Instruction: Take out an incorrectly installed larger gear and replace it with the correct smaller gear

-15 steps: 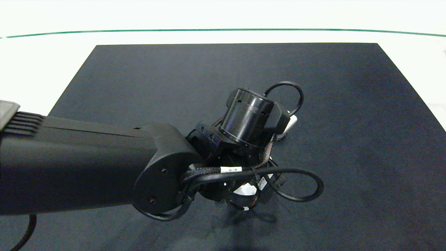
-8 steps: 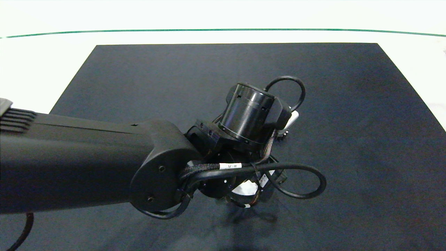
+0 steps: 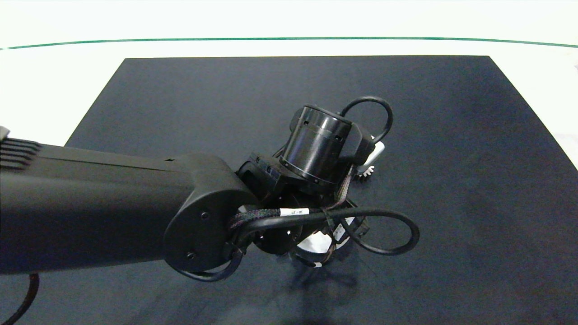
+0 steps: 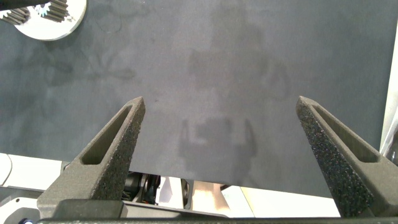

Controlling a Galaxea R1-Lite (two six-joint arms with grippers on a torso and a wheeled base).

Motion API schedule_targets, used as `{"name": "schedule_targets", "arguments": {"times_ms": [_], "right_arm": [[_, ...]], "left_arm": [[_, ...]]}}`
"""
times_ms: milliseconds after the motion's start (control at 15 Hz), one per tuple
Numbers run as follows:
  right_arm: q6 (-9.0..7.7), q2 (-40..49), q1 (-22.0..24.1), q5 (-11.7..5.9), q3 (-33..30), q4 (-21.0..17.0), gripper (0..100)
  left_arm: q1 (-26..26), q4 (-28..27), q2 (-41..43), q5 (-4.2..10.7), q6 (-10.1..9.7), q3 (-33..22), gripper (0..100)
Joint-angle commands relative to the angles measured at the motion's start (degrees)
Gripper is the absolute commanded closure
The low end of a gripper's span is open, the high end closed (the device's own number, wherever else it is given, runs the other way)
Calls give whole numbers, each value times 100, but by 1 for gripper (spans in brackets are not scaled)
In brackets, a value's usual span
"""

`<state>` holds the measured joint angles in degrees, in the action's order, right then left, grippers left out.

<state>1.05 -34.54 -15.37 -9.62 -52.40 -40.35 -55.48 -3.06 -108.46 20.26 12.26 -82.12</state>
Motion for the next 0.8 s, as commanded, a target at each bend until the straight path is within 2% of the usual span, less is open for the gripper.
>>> {"name": "schedule_targets", "arguments": {"times_ms": [67,800], "right_arm": [[1,8,-1,-5,1,-25,0],[1,61,-1,-5,19,-34,0]], "left_arm": [[-7,-2,9,13,4,64,0],[-112,86,-263,31,-13,11,0]]}}
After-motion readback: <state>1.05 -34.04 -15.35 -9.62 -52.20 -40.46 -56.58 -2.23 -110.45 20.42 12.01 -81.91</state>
